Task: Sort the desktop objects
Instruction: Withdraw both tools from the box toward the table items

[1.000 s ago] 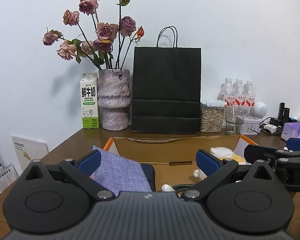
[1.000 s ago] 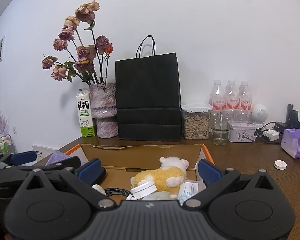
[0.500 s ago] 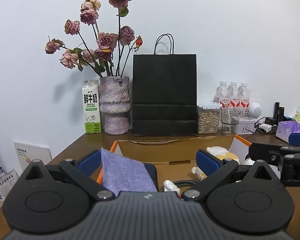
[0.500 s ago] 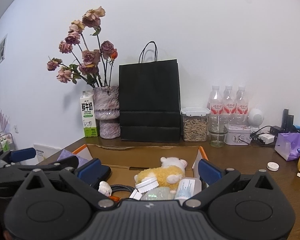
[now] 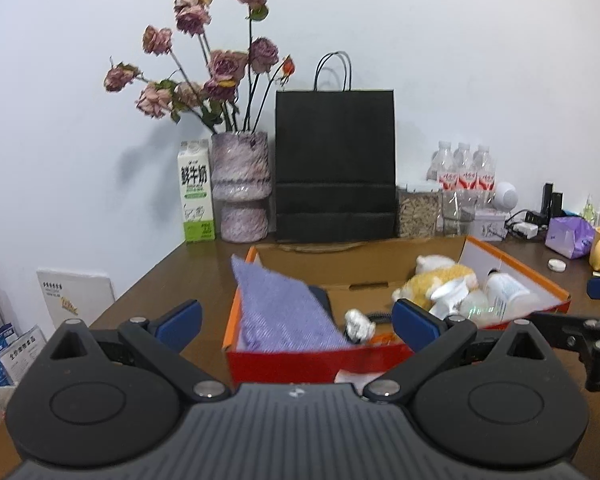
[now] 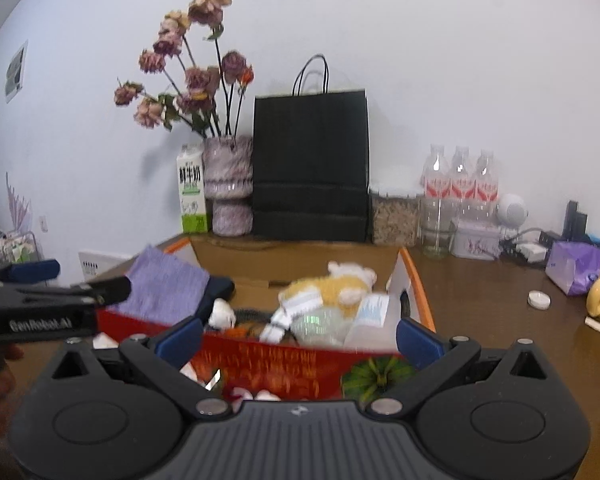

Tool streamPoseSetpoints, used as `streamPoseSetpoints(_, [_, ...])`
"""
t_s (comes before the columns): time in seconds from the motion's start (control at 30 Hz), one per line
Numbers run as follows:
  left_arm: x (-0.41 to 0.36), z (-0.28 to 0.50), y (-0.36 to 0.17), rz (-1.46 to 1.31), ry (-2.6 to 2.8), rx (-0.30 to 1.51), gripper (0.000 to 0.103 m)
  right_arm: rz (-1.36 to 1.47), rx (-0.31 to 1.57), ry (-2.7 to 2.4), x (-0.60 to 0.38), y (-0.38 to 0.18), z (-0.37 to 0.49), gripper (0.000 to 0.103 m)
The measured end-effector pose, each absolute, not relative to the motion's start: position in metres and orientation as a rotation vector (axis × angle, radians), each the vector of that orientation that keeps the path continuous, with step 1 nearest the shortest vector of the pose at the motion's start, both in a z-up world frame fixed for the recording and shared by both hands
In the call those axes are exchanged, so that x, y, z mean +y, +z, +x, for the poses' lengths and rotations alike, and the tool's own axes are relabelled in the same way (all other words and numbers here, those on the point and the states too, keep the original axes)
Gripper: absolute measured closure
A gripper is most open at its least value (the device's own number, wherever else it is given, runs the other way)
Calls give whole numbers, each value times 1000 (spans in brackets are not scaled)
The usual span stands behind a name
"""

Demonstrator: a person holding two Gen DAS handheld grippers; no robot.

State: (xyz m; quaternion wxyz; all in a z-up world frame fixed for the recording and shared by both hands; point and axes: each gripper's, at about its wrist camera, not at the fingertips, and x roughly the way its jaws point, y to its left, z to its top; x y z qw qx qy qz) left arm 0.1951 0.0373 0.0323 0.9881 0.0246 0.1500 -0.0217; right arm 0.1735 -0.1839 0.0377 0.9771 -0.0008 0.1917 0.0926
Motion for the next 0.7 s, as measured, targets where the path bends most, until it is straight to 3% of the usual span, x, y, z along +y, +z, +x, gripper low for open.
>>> streamPoseSetpoints(0.7, [47, 199, -6, 66, -62, 453, 0, -86, 590, 117, -193, -10, 192, 1])
